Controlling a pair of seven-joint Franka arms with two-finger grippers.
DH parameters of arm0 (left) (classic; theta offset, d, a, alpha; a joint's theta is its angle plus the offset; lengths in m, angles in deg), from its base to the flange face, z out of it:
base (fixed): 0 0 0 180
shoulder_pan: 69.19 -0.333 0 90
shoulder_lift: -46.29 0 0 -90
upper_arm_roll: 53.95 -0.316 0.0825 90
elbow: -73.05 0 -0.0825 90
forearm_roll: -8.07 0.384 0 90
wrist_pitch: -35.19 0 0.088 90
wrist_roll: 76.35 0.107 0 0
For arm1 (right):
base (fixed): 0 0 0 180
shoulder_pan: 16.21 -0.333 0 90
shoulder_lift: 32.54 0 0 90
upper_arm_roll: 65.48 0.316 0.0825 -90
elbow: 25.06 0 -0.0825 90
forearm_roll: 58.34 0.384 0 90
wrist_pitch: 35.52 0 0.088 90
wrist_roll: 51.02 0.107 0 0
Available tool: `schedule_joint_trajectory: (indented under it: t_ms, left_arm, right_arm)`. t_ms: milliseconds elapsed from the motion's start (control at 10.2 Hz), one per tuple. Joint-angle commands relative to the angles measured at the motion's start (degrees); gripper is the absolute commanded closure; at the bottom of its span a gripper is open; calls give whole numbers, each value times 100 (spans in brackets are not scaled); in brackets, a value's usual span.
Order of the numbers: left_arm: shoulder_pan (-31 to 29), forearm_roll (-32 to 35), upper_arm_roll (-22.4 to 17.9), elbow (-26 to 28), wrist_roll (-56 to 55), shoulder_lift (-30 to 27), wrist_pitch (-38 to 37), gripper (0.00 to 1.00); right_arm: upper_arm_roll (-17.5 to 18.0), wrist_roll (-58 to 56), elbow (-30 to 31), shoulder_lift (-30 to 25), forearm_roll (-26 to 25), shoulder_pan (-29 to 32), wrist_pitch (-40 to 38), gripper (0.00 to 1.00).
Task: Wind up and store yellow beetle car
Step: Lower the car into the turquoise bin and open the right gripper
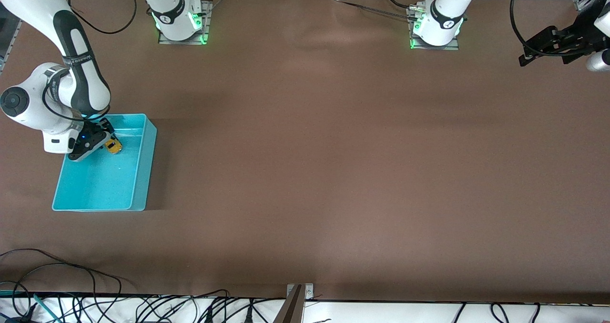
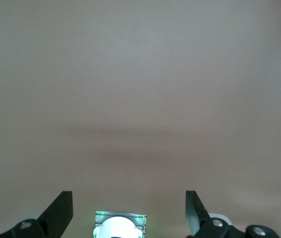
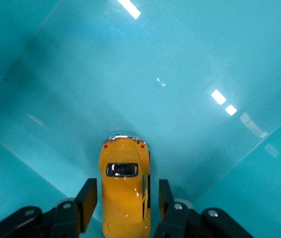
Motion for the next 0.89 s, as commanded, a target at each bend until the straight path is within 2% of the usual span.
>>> schedule_joint_trajectory:
  t_ms: [0,394,788]
  left_arm:
    - [0,-104,-2,-190,-1,90,-104,0]
    - [9,-95,-2,-190,-1,90,-104,0]
    - [9,-104,-2,-190,-1,90,-104,0]
  right_arm:
    - [164,-25,-423,-205,97,-20,-223,0]
    - [173,272,-2345,-285,97,-177,-2488,0]
    - [173,2175,-3280,-364,71,-502,-3545,0]
